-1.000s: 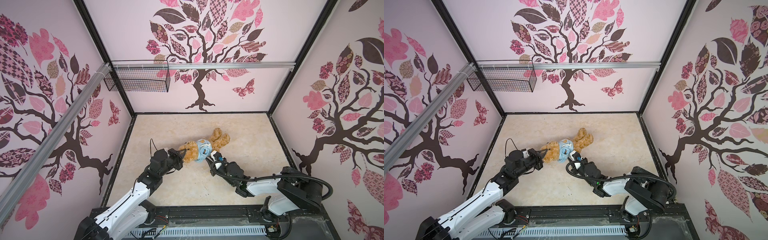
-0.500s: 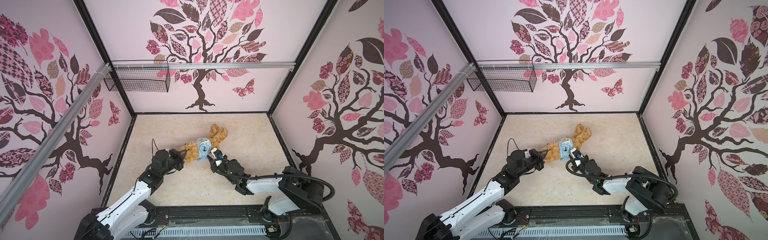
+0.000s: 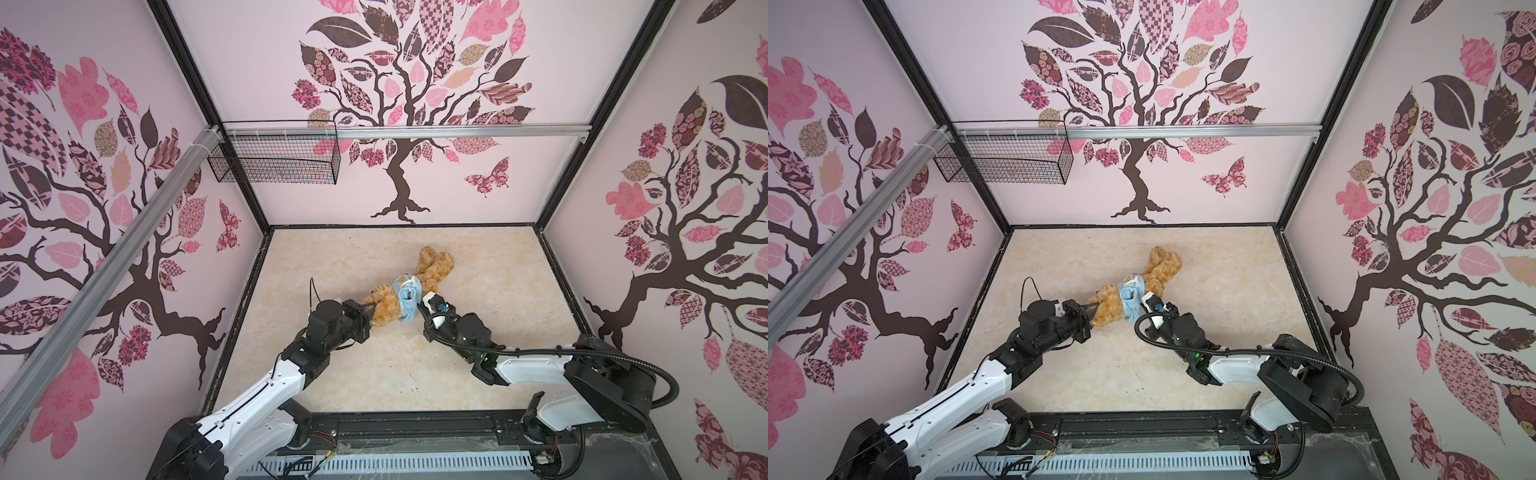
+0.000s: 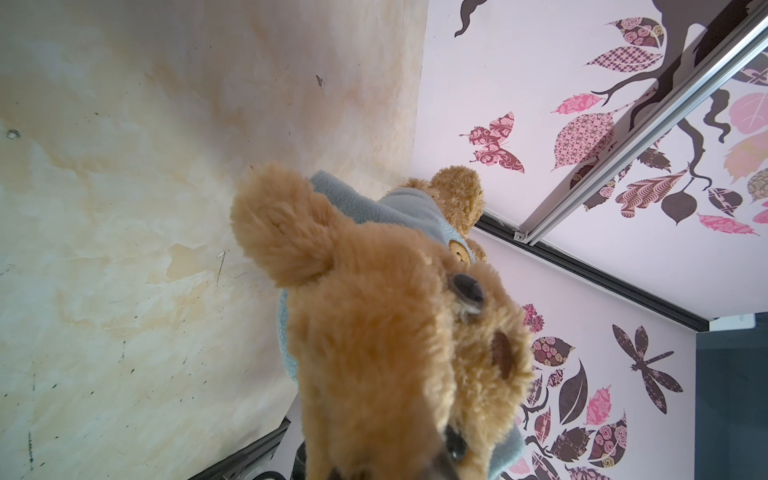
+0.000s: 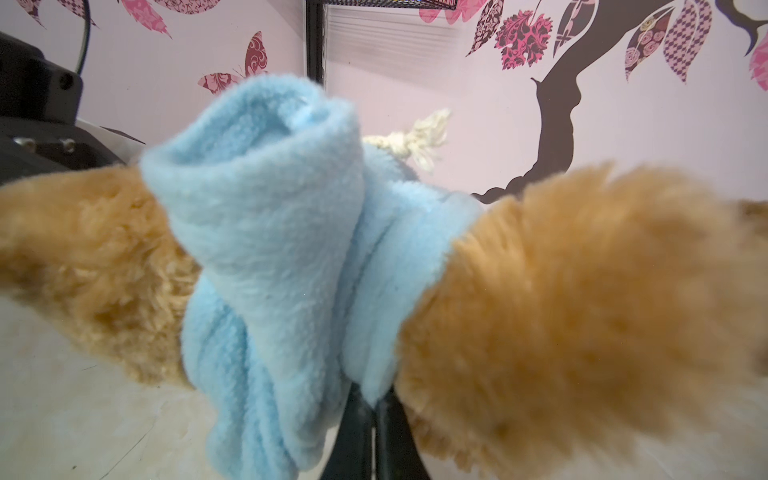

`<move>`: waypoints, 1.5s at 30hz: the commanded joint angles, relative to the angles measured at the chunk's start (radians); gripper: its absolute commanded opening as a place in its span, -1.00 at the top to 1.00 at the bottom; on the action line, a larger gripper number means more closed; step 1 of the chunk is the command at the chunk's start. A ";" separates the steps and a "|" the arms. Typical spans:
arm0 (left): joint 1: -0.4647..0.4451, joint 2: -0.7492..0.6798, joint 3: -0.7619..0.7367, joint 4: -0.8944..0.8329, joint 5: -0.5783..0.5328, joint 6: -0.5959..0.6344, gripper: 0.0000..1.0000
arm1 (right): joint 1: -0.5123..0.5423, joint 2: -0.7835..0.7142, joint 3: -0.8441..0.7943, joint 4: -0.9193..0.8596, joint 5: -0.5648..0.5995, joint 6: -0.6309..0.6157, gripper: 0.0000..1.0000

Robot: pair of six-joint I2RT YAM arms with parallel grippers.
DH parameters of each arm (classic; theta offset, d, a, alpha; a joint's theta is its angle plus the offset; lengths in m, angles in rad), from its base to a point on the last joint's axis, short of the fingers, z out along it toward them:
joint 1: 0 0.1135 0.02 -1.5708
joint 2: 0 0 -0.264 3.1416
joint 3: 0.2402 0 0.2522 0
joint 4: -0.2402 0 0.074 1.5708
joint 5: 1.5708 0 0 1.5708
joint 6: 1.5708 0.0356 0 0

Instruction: Dress the teddy bear

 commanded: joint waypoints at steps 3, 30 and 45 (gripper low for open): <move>-0.011 -0.019 0.059 -0.062 -0.008 0.103 1.00 | -0.032 -0.120 0.001 -0.096 0.110 0.150 1.00; 0.096 0.044 0.060 -0.099 0.021 0.815 1.00 | -0.495 -0.193 0.006 -0.510 -0.388 0.610 1.00; 0.086 0.204 0.036 0.223 0.122 1.152 1.00 | -0.394 -0.213 -0.011 -0.800 -0.511 0.468 0.61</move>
